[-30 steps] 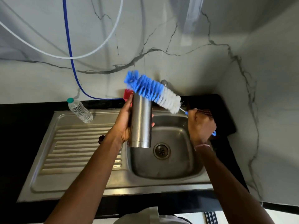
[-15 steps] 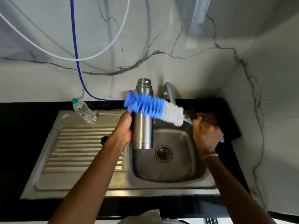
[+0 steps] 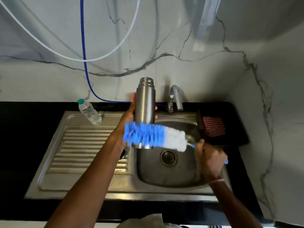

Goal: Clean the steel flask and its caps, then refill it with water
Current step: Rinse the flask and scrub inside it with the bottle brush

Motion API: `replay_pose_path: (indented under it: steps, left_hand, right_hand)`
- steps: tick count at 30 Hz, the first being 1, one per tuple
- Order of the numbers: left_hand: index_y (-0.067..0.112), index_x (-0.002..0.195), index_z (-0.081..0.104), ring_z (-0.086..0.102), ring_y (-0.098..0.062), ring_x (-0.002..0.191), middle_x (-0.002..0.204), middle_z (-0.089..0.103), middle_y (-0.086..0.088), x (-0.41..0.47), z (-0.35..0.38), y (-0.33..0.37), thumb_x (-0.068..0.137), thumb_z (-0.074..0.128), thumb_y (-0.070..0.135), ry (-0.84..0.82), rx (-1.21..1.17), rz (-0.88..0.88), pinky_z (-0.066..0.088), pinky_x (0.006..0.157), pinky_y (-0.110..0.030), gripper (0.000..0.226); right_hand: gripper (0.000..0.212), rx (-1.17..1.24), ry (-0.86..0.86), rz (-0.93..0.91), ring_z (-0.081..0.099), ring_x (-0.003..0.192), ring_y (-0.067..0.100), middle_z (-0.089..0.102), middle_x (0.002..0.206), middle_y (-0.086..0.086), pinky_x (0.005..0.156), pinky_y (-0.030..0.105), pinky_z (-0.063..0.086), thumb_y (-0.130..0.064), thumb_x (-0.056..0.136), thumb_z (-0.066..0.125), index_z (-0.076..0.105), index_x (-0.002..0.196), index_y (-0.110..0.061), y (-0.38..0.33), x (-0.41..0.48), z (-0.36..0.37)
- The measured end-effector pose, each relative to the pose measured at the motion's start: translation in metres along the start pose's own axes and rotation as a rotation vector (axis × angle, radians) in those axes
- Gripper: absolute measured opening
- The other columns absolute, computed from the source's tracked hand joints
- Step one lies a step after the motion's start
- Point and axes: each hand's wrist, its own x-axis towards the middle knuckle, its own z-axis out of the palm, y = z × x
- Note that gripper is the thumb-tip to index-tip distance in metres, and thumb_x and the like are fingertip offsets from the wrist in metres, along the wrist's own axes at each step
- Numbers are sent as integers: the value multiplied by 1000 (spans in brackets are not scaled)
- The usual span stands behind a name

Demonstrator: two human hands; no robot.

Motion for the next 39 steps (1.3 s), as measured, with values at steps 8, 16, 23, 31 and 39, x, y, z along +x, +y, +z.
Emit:
replay_pose_path:
  steps: [8, 16, 23, 31, 39]
  left_hand:
    - [2, 130, 65, 69, -32, 90, 107, 68, -19, 0, 19, -14, 86, 65, 67, -4, -11, -2, 57, 86, -52, 78]
    - [5, 143, 55, 72, -20, 96, 118, 69, -13, -5, 7, 14, 85, 60, 71, 48, 24, 36, 60, 81, -35, 87]
    - [1, 135, 62, 74, -25, 85, 118, 73, -17, -9, 25, -9, 99, 48, 60, 60, 5, -42, 61, 76, -38, 70]
    - [6, 117, 62, 72, -16, 60, 92, 67, -9, -10, 12, 10, 101, 45, 58, 148, 14, 41, 59, 54, -27, 57]
    - [11, 118, 71, 75, -29, 92, 116, 73, -18, -10, 15, -1, 83, 64, 71, 171, 69, 57, 56, 94, -51, 69]
  right_hand:
    - [51, -117, 50, 197, 50, 34, 36, 53, 42, 18, 39, 28, 35, -24, 91, 54, 56, 45, -3, -23, 87, 13]
    - [55, 98, 18, -20, 36, 30, 22, 41, 37, 4, 38, 24, 24, -21, 95, 52, 41, 41, -14, -12, -6, -27]
    - [50, -150, 101, 240, 52, 35, 36, 53, 42, 16, 43, 26, 37, -26, 90, 56, 58, 45, -3, -22, 95, 12]
    - [54, 87, 4, -3, 39, 27, 25, 44, 36, 9, 38, 23, 25, -22, 92, 54, 43, 40, -11, -28, 2, -22]
    - [48, -70, 77, 176, 49, 33, 34, 51, 40, 15, 41, 25, 33, -24, 87, 58, 53, 43, -5, -30, 71, 12]
